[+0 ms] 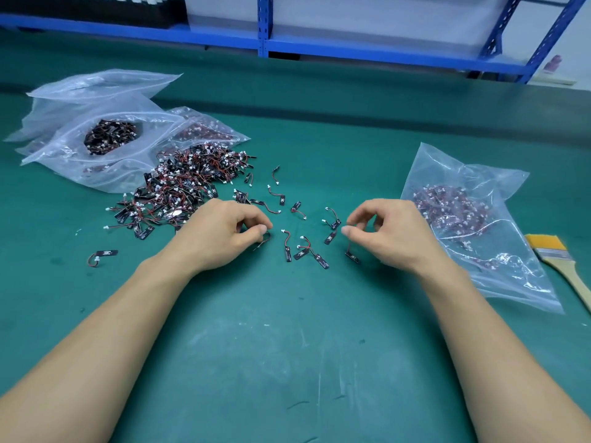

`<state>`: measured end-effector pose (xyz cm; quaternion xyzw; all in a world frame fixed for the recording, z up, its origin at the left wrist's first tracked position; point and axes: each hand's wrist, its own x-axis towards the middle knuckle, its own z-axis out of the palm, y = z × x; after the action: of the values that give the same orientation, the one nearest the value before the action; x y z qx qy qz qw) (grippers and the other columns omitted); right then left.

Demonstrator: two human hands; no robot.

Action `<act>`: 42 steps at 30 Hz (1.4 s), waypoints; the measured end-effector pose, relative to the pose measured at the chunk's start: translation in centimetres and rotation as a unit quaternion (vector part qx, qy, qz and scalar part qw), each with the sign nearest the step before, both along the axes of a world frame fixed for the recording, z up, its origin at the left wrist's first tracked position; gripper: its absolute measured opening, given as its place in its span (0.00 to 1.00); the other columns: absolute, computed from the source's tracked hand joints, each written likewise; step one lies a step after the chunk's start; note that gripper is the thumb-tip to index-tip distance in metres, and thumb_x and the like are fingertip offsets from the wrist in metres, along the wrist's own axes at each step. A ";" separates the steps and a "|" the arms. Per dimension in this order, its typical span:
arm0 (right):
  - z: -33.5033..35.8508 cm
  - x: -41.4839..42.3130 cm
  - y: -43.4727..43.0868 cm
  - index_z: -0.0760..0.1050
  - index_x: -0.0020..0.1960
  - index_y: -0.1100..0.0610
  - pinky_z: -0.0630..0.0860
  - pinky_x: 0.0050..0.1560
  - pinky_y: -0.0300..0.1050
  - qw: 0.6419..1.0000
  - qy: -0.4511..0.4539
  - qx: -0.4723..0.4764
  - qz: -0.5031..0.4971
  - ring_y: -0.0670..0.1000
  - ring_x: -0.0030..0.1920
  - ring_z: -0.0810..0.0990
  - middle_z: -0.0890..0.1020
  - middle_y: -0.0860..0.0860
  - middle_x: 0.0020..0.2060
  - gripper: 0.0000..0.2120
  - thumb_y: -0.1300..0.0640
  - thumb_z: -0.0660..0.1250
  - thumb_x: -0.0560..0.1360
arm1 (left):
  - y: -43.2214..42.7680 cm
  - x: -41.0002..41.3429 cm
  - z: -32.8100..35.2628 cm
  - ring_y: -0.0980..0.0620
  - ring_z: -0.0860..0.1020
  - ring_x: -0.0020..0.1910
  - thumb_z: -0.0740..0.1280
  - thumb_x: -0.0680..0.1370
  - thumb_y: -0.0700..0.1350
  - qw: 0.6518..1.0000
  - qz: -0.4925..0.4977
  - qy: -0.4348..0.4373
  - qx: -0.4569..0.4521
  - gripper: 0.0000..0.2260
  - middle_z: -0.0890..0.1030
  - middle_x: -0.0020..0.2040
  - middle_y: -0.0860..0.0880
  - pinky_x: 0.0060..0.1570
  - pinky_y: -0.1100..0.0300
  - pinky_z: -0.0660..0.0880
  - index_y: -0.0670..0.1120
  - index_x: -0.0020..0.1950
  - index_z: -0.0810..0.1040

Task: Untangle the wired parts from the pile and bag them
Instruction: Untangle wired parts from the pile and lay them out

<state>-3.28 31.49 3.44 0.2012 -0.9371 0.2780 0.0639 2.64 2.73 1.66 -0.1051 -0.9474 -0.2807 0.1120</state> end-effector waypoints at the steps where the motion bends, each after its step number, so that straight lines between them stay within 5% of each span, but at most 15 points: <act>1: -0.3 0.0 -0.4 0.82 0.44 0.43 0.77 0.47 0.48 1.000 0.007 0.009 0.013 0.40 0.37 0.73 0.81 0.40 0.41 0.06 0.43 0.74 0.71 | 0.0 0.0 0.0 0.56 0.76 0.34 0.70 0.78 0.45 1.000 -0.001 0.003 0.006 0.05 0.82 0.36 0.65 0.38 0.65 0.70 0.55 0.48 0.84; 6: -1.6 -0.2 -2.1 0.80 0.61 0.40 0.68 0.49 0.46 0.994 0.010 0.103 0.043 0.46 0.56 0.70 0.73 0.39 0.51 0.17 0.37 0.70 0.74 | -0.4 -0.2 -0.1 0.55 0.76 0.33 0.69 0.78 0.44 0.999 0.029 0.006 0.032 0.07 0.82 0.36 0.67 0.40 0.60 0.74 0.55 0.49 0.83; 17: -1.5 -0.5 -2.0 0.84 0.47 0.50 0.75 0.50 0.49 0.998 -0.019 0.035 0.051 0.45 0.41 0.74 0.76 0.44 0.44 0.06 0.49 0.76 0.73 | -0.1 0.5 0.5 0.63 0.75 0.34 0.76 0.72 0.48 0.997 -0.034 -0.065 0.009 0.06 0.82 0.35 0.64 0.38 0.63 0.69 0.57 0.47 0.85; 23: -1.4 -0.6 -1.9 0.84 0.44 0.51 0.76 0.49 0.50 0.998 -0.011 0.030 0.060 0.47 0.40 0.77 0.75 0.42 0.39 0.04 0.52 0.76 0.73 | 0.2 0.7 0.7 0.57 0.76 0.33 0.76 0.72 0.47 0.995 -0.072 -0.075 0.009 0.03 0.82 0.34 0.61 0.35 0.69 0.68 0.56 0.43 0.85; 28: -1.3 -0.6 -1.5 0.85 0.47 0.50 0.73 0.47 0.43 0.997 -0.018 0.025 0.071 0.40 0.39 0.76 0.77 0.43 0.41 0.02 0.53 0.74 0.75 | 0.9 1.0 0.8 0.57 0.76 0.35 0.75 0.73 0.47 0.997 -0.074 -0.012 0.027 0.03 0.81 0.33 0.61 0.37 0.67 0.67 0.55 0.45 0.85; 32: -1.2 -0.6 -1.3 0.86 0.50 0.50 0.69 0.43 0.31 0.996 -0.044 0.025 0.072 0.34 0.39 0.75 0.76 0.42 0.43 0.14 0.65 0.67 0.74 | 1.4 1.1 1.1 0.57 0.75 0.39 0.72 0.73 0.49 0.996 -0.080 0.036 0.024 0.05 0.80 0.32 0.62 0.41 0.72 0.64 0.54 0.48 0.85; 38: -1.2 -0.7 -1.5 0.86 0.49 0.49 0.68 0.41 0.29 0.996 -0.046 0.037 0.070 0.39 0.36 0.75 0.75 0.42 0.43 0.06 0.59 0.73 0.75 | 1.1 0.9 1.1 0.60 0.74 0.38 0.70 0.73 0.48 0.996 -0.038 0.075 0.032 0.06 0.80 0.33 0.59 0.42 0.71 0.65 0.52 0.46 0.86; 42: -0.8 -0.9 -1.6 0.82 0.45 0.50 0.68 0.44 0.39 0.993 -0.042 0.080 0.076 0.41 0.39 0.73 0.75 0.44 0.45 0.02 0.53 0.73 0.76 | 1.0 0.8 1.0 0.61 0.74 0.38 0.69 0.73 0.48 0.995 -0.024 0.090 0.029 0.06 0.79 0.33 0.60 0.41 0.68 0.66 0.51 0.45 0.86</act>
<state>-4.16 29.89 2.64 0.2642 -0.9401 0.2149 -0.0132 3.43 3.77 2.70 -0.1493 -0.9220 -0.3002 0.1935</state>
